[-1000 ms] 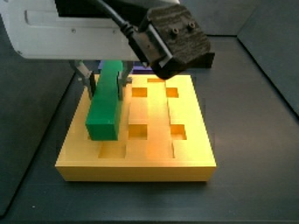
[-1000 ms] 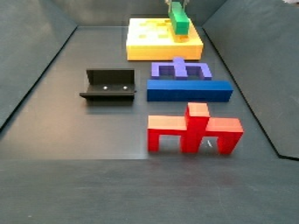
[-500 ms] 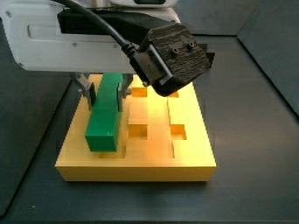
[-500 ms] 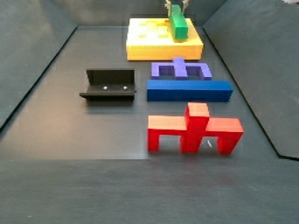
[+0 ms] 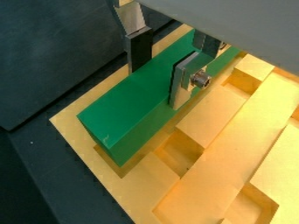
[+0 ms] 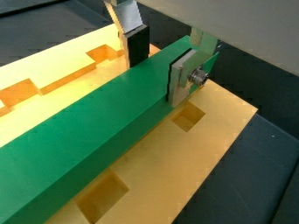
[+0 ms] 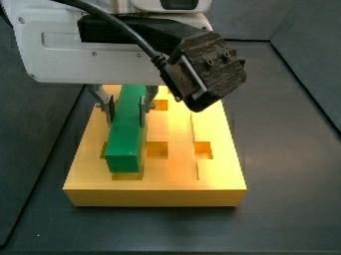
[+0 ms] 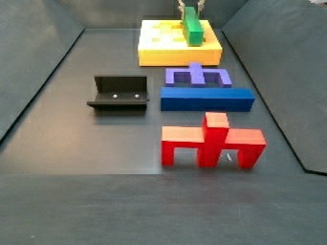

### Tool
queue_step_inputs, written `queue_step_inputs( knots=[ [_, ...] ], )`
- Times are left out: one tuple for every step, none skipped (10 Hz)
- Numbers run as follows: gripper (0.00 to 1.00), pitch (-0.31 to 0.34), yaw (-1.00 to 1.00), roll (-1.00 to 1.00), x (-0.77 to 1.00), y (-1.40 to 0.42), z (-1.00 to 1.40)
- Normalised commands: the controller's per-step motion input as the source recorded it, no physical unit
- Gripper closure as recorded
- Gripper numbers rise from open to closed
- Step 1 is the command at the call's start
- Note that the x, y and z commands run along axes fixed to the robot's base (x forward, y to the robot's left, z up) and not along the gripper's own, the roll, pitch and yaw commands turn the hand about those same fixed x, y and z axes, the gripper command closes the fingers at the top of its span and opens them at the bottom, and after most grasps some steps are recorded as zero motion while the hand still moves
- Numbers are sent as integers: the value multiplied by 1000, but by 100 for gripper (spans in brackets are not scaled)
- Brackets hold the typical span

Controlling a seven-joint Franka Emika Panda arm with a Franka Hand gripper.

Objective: Pick up the green object. Move up. Move to above the board. Insert the green object.
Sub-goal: Insert the green object.

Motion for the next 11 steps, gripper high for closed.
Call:
queue_step_inputs(
  knots=[
    [100, 27, 0, 249, 123, -157, -151],
    [100, 43, 0, 243, 189, -131, -129],
    [100, 60, 0, 233, 214, -86, -160],
    [100, 54, 0, 213, 123, -20, -126],
    [100, 33, 0, 121, 0, 0, -77],
    [100, 6, 0, 64, -17, 40, -54],
    [100, 0, 0, 43, -6, 0, -69],
    [100, 0, 0, 51, -31, 0, -74],
    [100, 0, -20, 43, -60, 0, -77],
    [100, 0, -29, 69, -89, 0, -100],
    [100, 4, -46, 106, -114, 0, -134]
  ],
)
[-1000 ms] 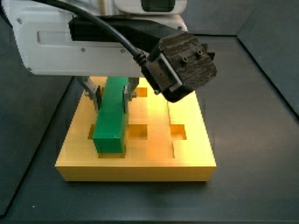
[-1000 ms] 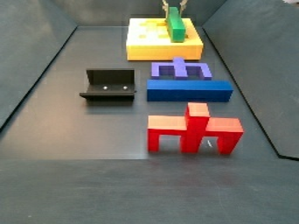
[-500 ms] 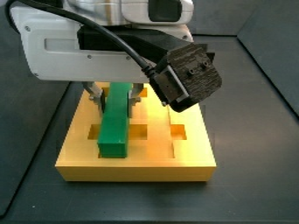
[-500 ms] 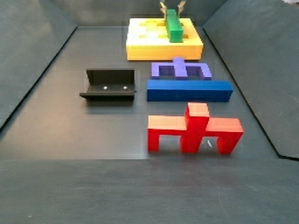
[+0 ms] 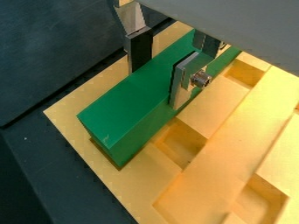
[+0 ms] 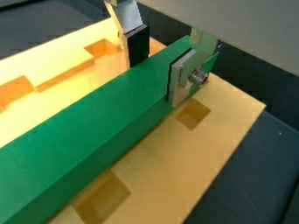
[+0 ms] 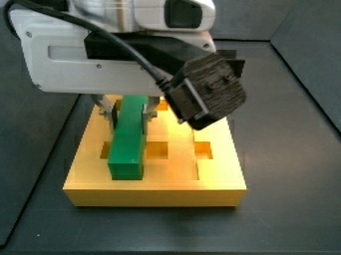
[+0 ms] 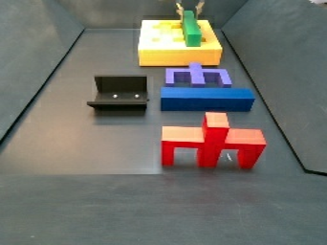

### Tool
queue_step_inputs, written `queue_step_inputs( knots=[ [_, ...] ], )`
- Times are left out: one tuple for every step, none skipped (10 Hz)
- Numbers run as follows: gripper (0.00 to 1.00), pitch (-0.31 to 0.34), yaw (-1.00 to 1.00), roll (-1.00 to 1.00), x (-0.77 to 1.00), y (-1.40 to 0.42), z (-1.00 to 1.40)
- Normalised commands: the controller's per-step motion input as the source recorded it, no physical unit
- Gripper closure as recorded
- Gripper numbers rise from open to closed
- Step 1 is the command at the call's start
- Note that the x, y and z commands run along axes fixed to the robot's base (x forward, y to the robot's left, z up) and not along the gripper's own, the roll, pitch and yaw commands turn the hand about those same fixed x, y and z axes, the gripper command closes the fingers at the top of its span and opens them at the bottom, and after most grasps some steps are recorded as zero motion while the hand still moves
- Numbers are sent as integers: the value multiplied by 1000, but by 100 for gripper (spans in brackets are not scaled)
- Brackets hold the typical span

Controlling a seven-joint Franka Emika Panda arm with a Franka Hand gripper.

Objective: Pick up the green object. Move up. Move to above the board. Insert the green object.
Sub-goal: Insert the green object.

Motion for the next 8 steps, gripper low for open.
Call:
queue_step_inputs(
  knots=[
    [100, 7, -63, 97, -103, 0, -120],
    [100, 1, 0, 51, 40, 0, -109],
    [100, 16, 0, 57, 109, 0, -206],
    [100, 4, 0, 60, 43, 0, -289],
    [100, 0, 0, 21, 0, 0, -443],
    [100, 0, 0, 0, -3, 0, -489],
    [100, -6, 0, 0, -37, 0, -543],
    [100, 0, 0, 0, 0, 0, 0]
  ],
)
